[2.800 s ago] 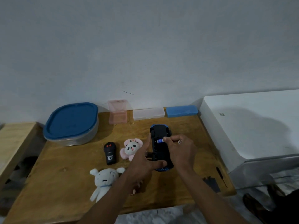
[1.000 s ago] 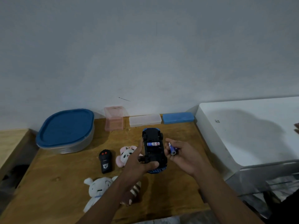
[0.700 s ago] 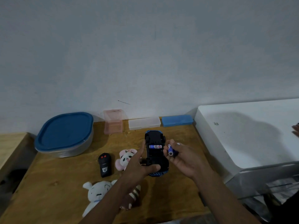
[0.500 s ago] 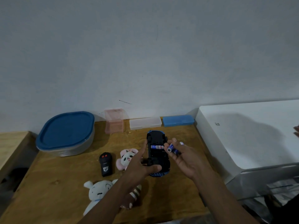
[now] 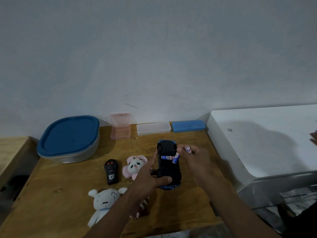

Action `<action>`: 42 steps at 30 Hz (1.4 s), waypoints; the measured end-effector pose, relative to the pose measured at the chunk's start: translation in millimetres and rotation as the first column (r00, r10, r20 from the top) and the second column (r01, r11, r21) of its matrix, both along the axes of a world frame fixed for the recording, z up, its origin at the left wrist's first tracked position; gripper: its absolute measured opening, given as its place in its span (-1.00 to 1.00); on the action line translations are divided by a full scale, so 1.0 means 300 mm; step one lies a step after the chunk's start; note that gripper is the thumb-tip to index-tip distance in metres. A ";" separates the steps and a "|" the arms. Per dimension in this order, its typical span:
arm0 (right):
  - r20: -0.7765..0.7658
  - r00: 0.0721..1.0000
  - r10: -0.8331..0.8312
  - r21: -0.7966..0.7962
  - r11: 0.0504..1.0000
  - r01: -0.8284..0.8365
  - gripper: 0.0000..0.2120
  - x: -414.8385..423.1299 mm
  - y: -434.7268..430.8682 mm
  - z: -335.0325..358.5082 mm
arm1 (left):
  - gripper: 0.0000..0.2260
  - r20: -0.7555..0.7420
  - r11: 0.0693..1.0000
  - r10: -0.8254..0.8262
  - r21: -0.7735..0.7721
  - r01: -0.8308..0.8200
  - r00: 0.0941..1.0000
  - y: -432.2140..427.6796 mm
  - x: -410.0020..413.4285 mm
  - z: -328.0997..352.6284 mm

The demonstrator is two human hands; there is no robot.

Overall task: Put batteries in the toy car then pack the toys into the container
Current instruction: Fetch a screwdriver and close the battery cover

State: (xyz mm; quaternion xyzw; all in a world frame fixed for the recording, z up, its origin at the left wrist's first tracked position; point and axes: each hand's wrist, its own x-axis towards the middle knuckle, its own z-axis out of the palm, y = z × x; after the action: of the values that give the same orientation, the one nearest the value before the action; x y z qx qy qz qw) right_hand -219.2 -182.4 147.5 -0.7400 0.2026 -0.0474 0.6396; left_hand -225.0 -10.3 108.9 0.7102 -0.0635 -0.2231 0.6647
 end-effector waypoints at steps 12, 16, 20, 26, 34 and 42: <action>0.111 0.797 0.594 -0.727 0.595 -0.342 -0.78 0.003 0.037 -0.041 | -0.11 -0.018 0.999 0.019 0.027 -0.019 1.000 -0.007 0.002 -0.016; 0.128 0.731 0.670 -0.818 0.488 -0.304 -0.74 0.012 0.034 -0.067 | -0.10 -0.032 0.999 0.028 0.032 -0.027 0.999 -0.004 0.003 -0.030; 0.099 0.667 0.739 -0.875 0.384 -0.295 -0.74 0.024 0.024 -0.072 | -0.10 -0.038 0.998 0.042 0.046 -0.040 0.998 -0.004 0.004 -0.044; 0.012 0.620 0.785 -0.926 0.243 -0.289 -0.67 0.038 0.016 -0.087 | -0.11 -0.008 0.997 0.040 0.064 -0.039 0.999 -0.009 0.012 -0.042; 0.011 0.625 0.781 -0.939 0.223 -0.262 -0.65 0.041 0.013 -0.110 | -0.13 0.030 0.995 0.059 0.083 -0.062 0.998 -0.014 0.012 -0.034; 0.108 0.677 0.728 -0.910 0.346 -0.227 -0.82 0.052 0.042 -0.120 | -0.13 0.048 0.993 0.060 0.096 -0.065 0.997 -0.009 0.020 -0.049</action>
State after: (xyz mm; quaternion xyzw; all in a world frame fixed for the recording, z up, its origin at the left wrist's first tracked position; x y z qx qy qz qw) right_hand -203.6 -169.9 111.4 -0.9344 -0.2581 -0.1305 0.2078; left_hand -219.0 -12.9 94.3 0.7482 -0.0453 -0.1889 0.6344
